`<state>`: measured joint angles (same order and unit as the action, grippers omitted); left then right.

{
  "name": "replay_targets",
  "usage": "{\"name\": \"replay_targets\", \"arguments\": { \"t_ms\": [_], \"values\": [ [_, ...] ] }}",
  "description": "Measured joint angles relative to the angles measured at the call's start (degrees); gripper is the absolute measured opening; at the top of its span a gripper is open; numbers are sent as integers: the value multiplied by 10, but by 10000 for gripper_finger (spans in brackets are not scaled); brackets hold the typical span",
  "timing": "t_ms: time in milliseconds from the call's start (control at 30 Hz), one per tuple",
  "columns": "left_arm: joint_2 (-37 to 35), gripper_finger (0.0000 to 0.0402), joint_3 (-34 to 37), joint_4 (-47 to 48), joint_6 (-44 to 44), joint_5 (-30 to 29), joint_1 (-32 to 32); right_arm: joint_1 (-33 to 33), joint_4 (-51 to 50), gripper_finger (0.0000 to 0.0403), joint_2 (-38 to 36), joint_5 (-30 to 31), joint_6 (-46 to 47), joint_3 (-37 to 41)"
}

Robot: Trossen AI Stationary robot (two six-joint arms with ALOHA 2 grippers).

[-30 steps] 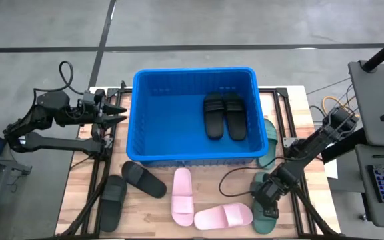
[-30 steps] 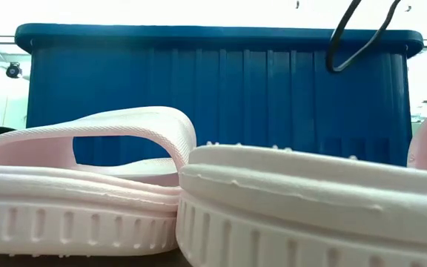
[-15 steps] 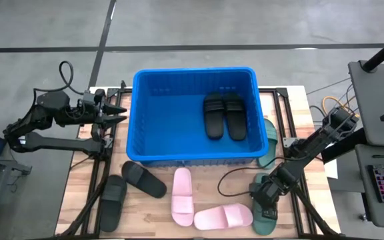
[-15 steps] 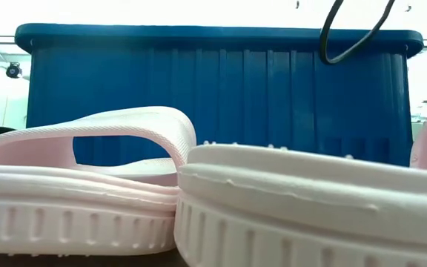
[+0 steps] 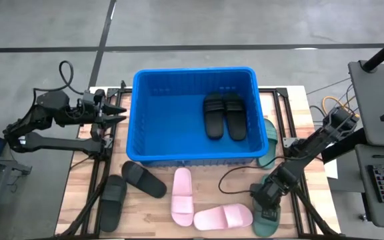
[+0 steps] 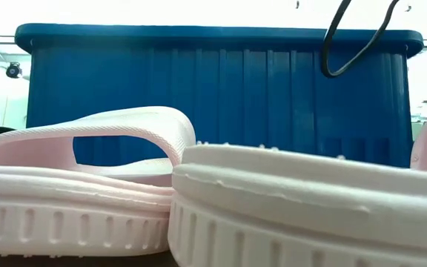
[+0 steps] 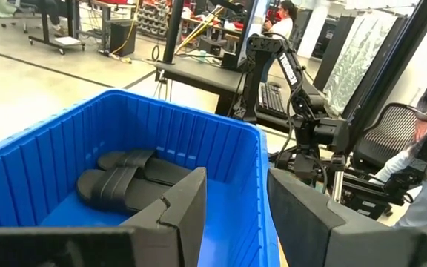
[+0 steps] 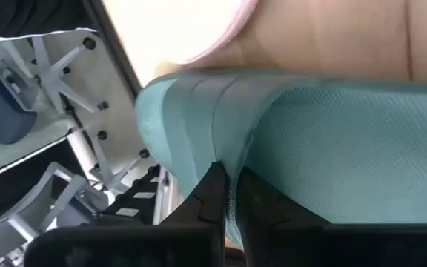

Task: Pick and place slides into bin
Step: Put the bottom green slide into the blue bin

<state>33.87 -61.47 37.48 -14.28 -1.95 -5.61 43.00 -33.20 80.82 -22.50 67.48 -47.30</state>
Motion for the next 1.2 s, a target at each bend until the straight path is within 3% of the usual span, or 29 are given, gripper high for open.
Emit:
{"name": "replay_targets", "arguments": {
  "t_ms": [400, 733, 1200],
  "values": [
    [-8, 128, 0, -1, -2, 0, 0, 0, -123, 9, -14, 21, -2, -68],
    [-12, 128, 0, 0, -1, 0, 0, 0, -216, 9, -26, 64, -2, -183],
    [-11, 128, 0, 0, -1, 0, 0, 0, -221, 9, -26, 340, -19, -304]
  ]
}}
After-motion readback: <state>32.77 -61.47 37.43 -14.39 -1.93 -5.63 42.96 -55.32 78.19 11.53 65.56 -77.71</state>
